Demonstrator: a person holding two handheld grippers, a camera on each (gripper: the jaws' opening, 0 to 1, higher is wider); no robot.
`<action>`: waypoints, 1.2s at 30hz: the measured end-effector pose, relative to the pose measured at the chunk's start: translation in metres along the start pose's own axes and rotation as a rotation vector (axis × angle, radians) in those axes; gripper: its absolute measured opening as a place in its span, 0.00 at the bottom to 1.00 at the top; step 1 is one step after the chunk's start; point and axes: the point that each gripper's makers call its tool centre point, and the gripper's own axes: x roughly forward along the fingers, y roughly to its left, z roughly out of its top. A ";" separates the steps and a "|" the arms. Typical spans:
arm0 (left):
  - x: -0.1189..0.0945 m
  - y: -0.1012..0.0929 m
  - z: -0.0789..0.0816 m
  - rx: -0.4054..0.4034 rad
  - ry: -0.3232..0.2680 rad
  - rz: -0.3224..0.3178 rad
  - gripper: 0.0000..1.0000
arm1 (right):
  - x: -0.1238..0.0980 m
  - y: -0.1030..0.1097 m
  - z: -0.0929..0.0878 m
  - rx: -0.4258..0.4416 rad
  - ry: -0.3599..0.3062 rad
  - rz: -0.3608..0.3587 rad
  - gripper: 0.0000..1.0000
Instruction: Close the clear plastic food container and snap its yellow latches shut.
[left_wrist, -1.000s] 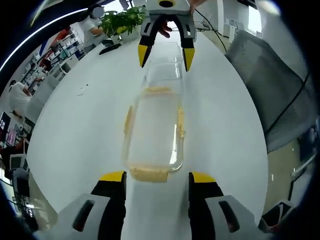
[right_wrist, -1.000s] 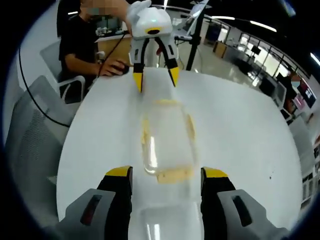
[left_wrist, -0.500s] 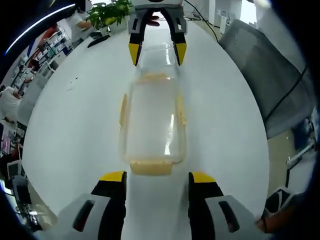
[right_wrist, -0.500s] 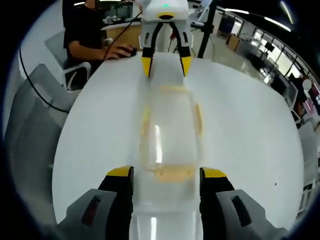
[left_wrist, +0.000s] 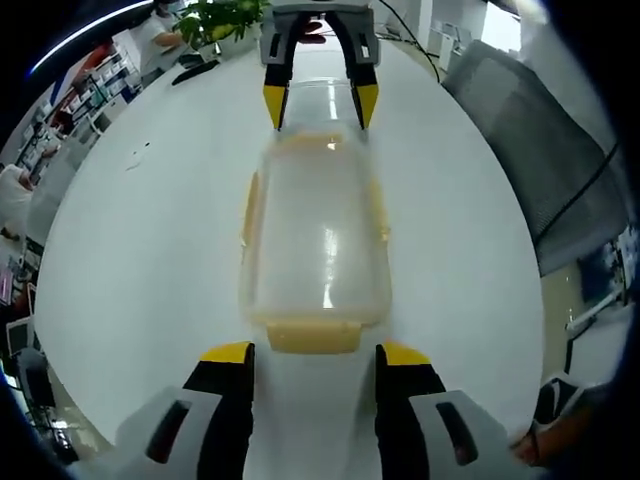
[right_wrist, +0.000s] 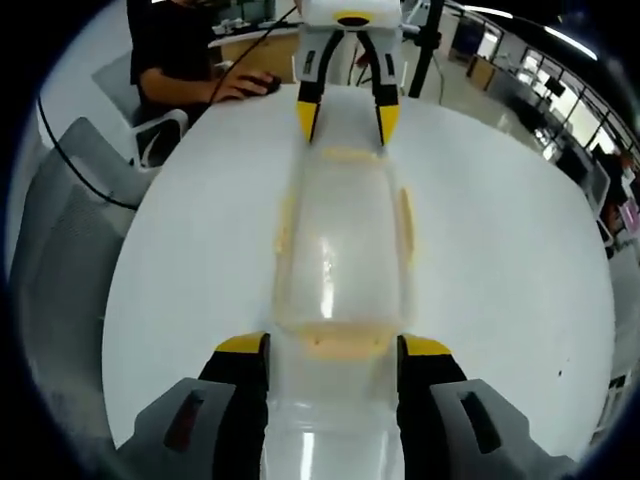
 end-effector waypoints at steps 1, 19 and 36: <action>0.001 0.000 -0.001 -0.001 0.001 -0.002 0.43 | 0.001 0.000 -0.001 -0.002 0.005 0.000 0.49; 0.012 -0.003 0.000 -0.022 -0.024 -0.015 0.42 | 0.012 -0.004 -0.006 0.001 0.036 0.009 0.46; 0.013 -0.009 0.005 -0.016 -0.054 -0.049 0.41 | 0.020 -0.011 -0.013 0.000 0.060 0.019 0.42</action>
